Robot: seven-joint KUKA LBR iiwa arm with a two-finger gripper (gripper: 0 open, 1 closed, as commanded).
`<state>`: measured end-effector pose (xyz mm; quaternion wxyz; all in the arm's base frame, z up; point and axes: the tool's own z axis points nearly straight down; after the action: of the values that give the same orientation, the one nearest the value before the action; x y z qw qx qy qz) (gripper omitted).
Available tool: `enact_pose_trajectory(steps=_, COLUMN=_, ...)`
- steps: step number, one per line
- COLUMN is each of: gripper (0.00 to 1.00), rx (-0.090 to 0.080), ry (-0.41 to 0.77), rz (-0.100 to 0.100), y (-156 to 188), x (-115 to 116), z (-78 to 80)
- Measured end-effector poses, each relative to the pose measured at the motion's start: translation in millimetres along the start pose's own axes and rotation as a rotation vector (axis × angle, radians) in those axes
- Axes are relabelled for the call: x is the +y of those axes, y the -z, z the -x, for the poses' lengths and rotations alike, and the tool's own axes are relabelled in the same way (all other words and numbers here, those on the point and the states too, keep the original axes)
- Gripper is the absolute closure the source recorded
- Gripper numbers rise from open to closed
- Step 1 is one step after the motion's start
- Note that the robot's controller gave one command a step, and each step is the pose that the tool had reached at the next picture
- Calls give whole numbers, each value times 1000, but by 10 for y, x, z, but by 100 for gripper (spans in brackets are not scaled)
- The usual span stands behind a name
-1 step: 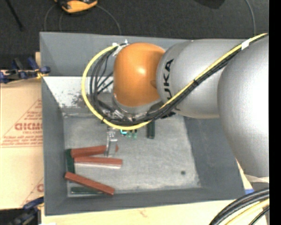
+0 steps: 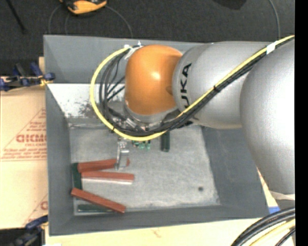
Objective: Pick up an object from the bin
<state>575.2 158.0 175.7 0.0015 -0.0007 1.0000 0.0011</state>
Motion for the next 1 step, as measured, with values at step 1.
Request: enact_pose_trajectory(steps=1, gripper=0, rx=-4, ry=34, rz=1, y=-562, x=38, z=-350)
